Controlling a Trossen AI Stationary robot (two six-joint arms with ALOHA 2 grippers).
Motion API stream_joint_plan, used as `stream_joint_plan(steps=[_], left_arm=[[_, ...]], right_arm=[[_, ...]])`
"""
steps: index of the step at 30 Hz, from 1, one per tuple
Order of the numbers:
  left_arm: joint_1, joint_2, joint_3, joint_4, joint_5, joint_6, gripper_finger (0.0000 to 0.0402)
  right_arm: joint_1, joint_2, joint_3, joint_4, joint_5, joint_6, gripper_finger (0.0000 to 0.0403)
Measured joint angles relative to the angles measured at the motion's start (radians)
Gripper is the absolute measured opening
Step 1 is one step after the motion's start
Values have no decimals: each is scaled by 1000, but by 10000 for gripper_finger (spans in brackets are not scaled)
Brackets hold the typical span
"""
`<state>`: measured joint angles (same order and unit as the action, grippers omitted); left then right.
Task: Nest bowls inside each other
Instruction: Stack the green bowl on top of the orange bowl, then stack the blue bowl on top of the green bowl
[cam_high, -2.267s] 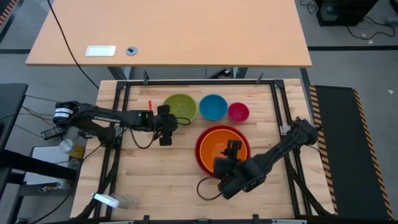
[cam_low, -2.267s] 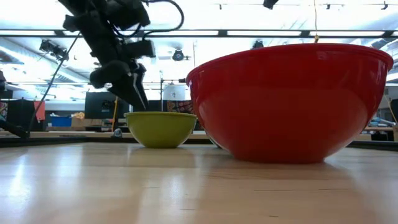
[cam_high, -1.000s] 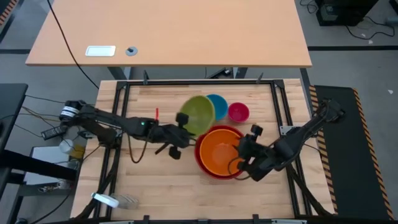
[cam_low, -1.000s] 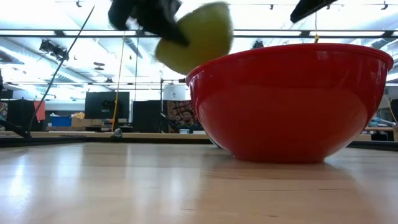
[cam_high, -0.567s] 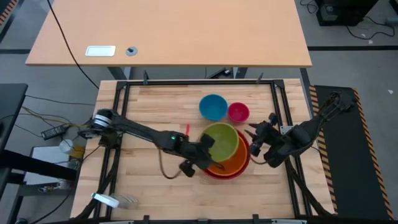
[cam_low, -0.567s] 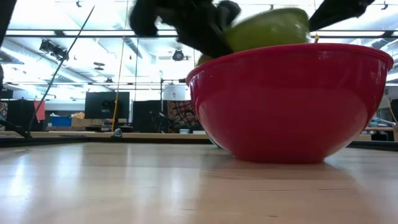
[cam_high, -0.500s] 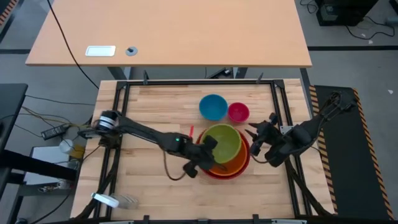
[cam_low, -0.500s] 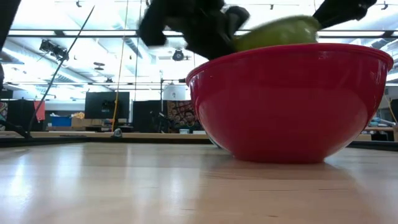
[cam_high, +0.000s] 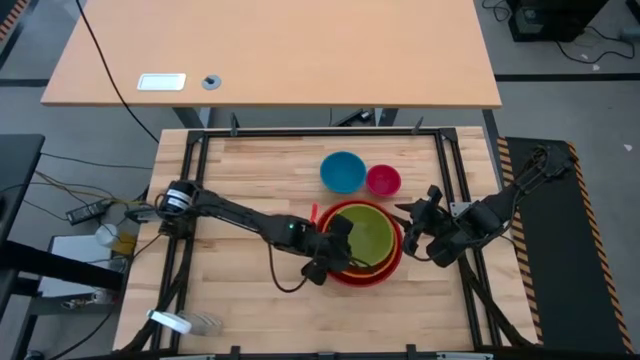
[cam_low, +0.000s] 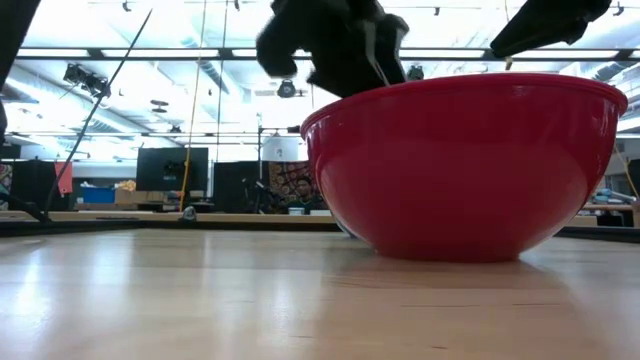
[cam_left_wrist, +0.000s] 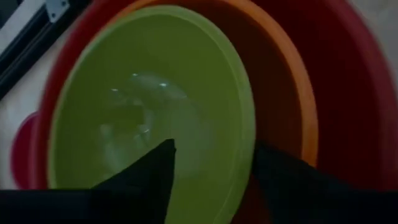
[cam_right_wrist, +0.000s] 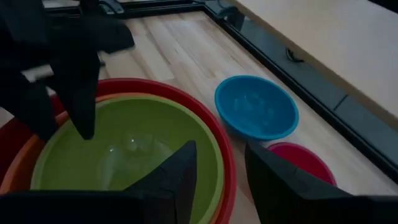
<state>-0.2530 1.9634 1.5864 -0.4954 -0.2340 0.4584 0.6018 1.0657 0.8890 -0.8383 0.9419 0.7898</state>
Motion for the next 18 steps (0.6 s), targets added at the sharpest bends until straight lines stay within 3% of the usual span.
stream_joint_plan(steps=[6, 12, 18], left_arm=[[-10, -99, -48, -61, -2, -64, 238], [-11, -323, -329, 140, 3, -112, 205], [11, -585, -590, 357, 4, -200, 174]], right_arm=[[-87, 0, 0, -7, -97, 9, 144], [-172, -3, 0, -75, -170, 31, 144], [-357, -4, 0, -187, -265, 65, 144]])
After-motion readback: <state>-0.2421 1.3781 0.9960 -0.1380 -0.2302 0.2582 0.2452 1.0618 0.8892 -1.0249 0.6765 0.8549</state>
